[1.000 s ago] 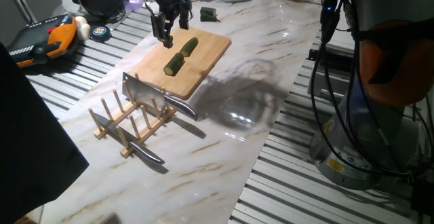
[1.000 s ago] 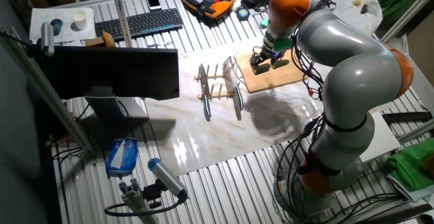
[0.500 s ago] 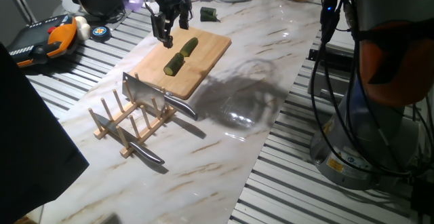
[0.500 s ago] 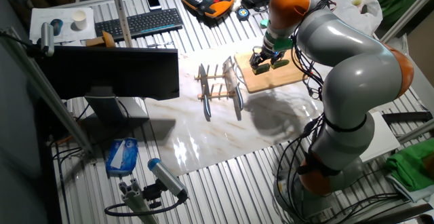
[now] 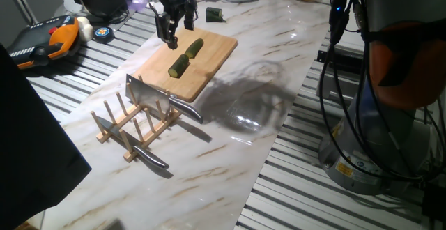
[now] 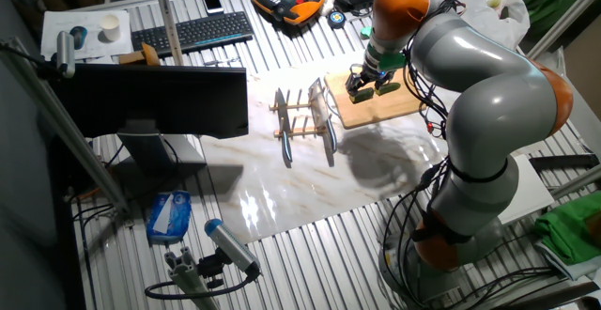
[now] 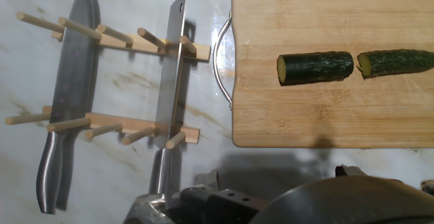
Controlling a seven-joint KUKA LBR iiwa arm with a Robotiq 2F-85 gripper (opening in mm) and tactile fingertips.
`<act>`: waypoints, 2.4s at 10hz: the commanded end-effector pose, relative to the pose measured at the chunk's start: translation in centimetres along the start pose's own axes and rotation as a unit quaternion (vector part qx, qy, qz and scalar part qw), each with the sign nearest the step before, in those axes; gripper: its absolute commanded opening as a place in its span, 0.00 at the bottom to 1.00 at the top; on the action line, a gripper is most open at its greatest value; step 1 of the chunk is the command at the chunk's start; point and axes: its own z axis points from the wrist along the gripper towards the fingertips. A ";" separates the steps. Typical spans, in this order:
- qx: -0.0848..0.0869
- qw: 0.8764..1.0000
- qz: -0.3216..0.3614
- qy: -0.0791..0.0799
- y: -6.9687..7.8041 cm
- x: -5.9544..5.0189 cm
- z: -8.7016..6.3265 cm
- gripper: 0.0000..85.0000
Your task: Cut the cucumber into segments
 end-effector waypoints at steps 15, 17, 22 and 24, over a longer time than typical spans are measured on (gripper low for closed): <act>0.030 0.998 -0.036 0.049 0.0 -0.1 -0.1 0.95; 0.015 0.998 -0.035 0.042 0.0 -0.1 -0.1 0.95; 0.007 0.998 -0.020 0.052 0.0 -0.1 -0.1 0.95; 0.000 0.998 -0.020 0.061 0.0 -0.1 -0.1 0.95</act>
